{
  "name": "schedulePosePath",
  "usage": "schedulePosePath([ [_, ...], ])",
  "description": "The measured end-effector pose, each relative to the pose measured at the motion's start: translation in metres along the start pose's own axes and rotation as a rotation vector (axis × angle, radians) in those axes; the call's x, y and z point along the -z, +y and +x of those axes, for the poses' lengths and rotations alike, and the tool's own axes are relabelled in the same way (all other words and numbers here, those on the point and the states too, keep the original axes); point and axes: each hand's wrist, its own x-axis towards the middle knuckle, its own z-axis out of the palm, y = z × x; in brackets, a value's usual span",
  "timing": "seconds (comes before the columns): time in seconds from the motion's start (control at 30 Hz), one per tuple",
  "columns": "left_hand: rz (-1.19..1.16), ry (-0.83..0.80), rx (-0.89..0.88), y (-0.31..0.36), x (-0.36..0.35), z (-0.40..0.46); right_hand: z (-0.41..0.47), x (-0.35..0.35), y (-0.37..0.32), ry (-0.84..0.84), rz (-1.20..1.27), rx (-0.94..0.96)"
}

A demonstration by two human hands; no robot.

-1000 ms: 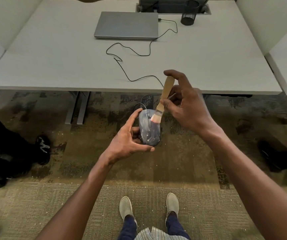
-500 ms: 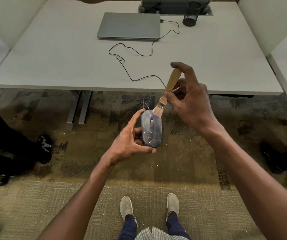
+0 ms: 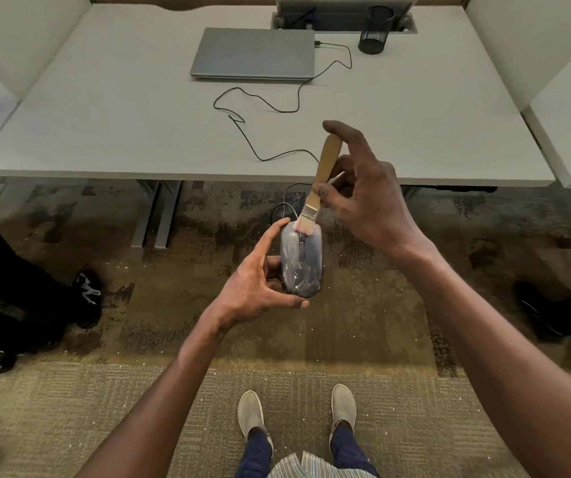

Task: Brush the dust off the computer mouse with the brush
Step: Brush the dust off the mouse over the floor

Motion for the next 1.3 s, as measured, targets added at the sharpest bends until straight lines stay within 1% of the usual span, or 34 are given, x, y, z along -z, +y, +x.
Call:
schedulePosePath([
  [0.07, -0.003, -0.005, 0.003, 0.000, -0.001, -0.002, -0.001, 0.000, 0.002, -0.003, -0.040, -0.017],
  [0.13, -0.001, 0.000, 0.003, -0.001, -0.002, -0.003, -0.003, 0.003, 0.004, 0.037, -0.071, -0.026],
  [0.2, 0.008, 0.009, -0.002, -0.001, -0.003, -0.004, -0.005, 0.006, 0.004, 0.074, -0.033, -0.035],
  [0.3, 0.011, 0.005, -0.013, 0.000, -0.003, -0.005, -0.007, 0.006, 0.005, 0.043, 0.024, -0.047],
  [0.37, 0.020, 0.003, -0.016, 0.001, -0.004, -0.005, -0.009, 0.007, 0.007, 0.030, 0.008, -0.070],
  [0.47, 0.019, 0.013, -0.014, 0.000, -0.004, -0.007, -0.010, 0.010, 0.011, 0.084, -0.055, -0.092],
  [0.57, 0.023, 0.028, -0.018, 0.000, -0.004, -0.006, -0.014, 0.013, 0.010, 0.135, -0.004, -0.090],
  [0.7, 0.022, 0.035, -0.014, 0.001, -0.004, -0.004, -0.018, 0.011, 0.011, 0.060, 0.074, -0.108],
  [0.77, 0.016, 0.032, -0.010, 0.001, -0.004, -0.004, -0.020, 0.009, 0.015, 0.062, 0.027, -0.131],
  [0.87, 0.007, 0.036, -0.006, 0.001, -0.004, -0.005, -0.022, 0.011, 0.020, 0.132, -0.031, -0.138],
  [0.97, -0.003, 0.046, -0.002, 0.002, -0.004, -0.004, -0.023, 0.013, 0.018, 0.160, 0.050, -0.141],
  [1.13, -0.004, 0.046, -0.003, 0.005, -0.003, 0.000, -0.022, 0.010, 0.015, 0.118, 0.146, -0.174],
  [1.2, 0.001, 0.043, -0.010, 0.005, -0.002, 0.001, -0.022, 0.010, 0.017, 0.123, 0.113, -0.186],
  [1.3, 0.004, 0.047, -0.012, 0.003, -0.001, 0.001, -0.024, 0.011, 0.019, 0.172, 0.032, -0.163],
])
